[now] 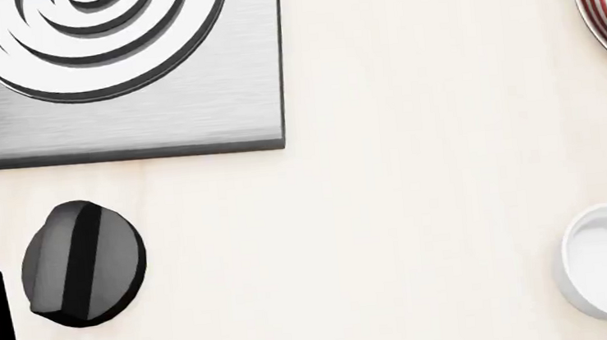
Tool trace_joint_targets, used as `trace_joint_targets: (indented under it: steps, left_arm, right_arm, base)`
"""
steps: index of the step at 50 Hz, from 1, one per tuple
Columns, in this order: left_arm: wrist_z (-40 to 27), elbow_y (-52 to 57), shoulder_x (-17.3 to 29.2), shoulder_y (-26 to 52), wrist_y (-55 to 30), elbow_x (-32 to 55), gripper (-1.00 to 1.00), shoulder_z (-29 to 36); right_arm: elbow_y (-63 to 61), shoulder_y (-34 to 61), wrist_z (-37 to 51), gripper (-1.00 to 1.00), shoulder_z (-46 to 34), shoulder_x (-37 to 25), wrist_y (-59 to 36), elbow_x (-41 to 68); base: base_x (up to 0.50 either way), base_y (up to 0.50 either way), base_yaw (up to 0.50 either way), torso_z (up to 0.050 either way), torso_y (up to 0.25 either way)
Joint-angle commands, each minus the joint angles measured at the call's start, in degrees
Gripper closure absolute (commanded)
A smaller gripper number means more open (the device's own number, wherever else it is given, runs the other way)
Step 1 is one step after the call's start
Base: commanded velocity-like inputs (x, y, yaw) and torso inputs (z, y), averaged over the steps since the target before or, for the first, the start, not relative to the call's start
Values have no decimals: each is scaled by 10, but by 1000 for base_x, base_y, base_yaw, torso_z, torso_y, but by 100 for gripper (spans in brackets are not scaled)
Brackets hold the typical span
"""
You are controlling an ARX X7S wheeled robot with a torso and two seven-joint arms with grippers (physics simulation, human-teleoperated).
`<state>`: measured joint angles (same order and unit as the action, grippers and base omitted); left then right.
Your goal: Pick the akita bowl next to the ramekin and place it on the plate.
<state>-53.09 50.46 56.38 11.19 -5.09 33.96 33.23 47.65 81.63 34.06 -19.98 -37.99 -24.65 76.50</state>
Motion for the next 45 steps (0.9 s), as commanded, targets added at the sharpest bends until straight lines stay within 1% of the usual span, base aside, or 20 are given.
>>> trace_joint_targets:
  steps: [1,45]
  left_arm:
    - [0,-2,1,-3,4,-1,-100,-1]
    - [0,-4,1,-5,6,0,-100,-2]
  right_arm:
    - [-6,-7,5,100,5,-1,11,-12]
    - [50,-4,-24,100,-17,21,22,-41]
  base:
    - [0,0,0,0,0]
    - [0,0,0,0,0]
